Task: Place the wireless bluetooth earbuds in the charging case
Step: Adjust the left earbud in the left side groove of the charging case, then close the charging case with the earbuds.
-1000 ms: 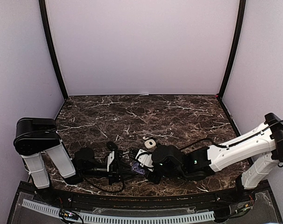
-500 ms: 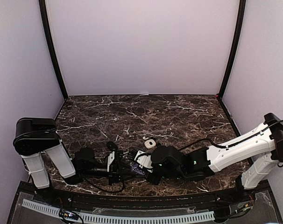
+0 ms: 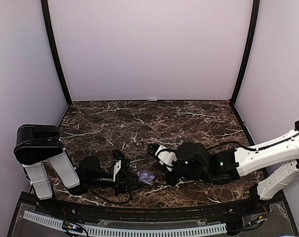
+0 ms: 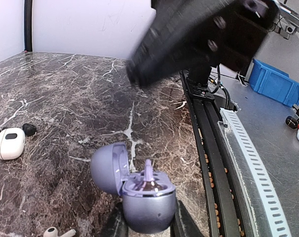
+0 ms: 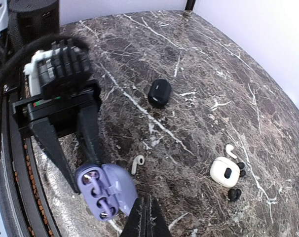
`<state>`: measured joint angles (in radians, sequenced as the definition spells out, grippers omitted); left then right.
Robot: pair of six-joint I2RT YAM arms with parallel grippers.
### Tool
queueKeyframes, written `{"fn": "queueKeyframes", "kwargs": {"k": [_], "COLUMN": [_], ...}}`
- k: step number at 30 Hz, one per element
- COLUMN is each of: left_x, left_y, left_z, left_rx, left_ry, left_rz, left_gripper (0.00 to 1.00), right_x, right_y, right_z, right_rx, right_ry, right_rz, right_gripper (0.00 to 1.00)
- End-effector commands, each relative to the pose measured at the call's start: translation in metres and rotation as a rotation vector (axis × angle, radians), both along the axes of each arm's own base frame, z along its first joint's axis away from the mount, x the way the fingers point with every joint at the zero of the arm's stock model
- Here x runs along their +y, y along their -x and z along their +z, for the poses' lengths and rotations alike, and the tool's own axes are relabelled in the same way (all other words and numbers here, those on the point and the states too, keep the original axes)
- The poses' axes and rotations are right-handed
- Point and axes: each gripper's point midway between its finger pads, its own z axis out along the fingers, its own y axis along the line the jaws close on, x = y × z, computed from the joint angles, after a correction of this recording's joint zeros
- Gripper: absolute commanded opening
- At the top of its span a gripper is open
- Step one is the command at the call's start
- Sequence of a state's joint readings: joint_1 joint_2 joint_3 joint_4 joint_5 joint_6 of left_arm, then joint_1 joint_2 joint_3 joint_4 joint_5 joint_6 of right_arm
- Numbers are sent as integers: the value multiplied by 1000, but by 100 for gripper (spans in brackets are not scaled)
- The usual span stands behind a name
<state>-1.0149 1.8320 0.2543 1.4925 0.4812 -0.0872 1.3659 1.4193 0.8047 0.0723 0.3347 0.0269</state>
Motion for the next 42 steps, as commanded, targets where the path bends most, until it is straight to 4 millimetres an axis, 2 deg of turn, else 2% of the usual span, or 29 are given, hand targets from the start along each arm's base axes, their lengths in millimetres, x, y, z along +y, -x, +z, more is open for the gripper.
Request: {"fn": "queueKeyframes", "kwargs": {"k": [1, 4, 7, 12, 17, 24, 28, 36, 42], "left_x": [-1, -1, -1, -1, -3, -3, -3, -4, -6], "left_y": [3, 4, 7, 14, 21, 22, 23, 19, 12], "left_z": [20, 24, 30, 48, 59, 65, 66, 61, 52], "left_rx": [-25, -32, -36, -42, -44, -50, -49, -32, -8], "left_ry": [58, 71, 86, 135, 155, 161, 162, 143, 114], "left_rz": [-12, -17, -33, -75, -120, -125, -133, -113, -77], "left_gripper": [0, 0, 0, 0, 0, 0, 0, 0, 0], "right_x": [-14, -21, -22, -16, -7, 5, 8, 6, -1], "right_y": [-24, -35, -37, -31, -19, 1, 5, 21, 26], "right_z": [7, -4, -15, -36, -44, -30, -23, 3, 9], "right_rx": [96, 204, 305, 437, 520, 576, 579, 560, 542], "right_ry": [-90, -114, -139, -147, -172, -259, -283, -357, -368], "right_rz": [-60, -66, -37, 25, 115, 261, 291, 403, 425], "right_gripper": [0, 0, 0, 0, 0, 0, 0, 0, 0]}}
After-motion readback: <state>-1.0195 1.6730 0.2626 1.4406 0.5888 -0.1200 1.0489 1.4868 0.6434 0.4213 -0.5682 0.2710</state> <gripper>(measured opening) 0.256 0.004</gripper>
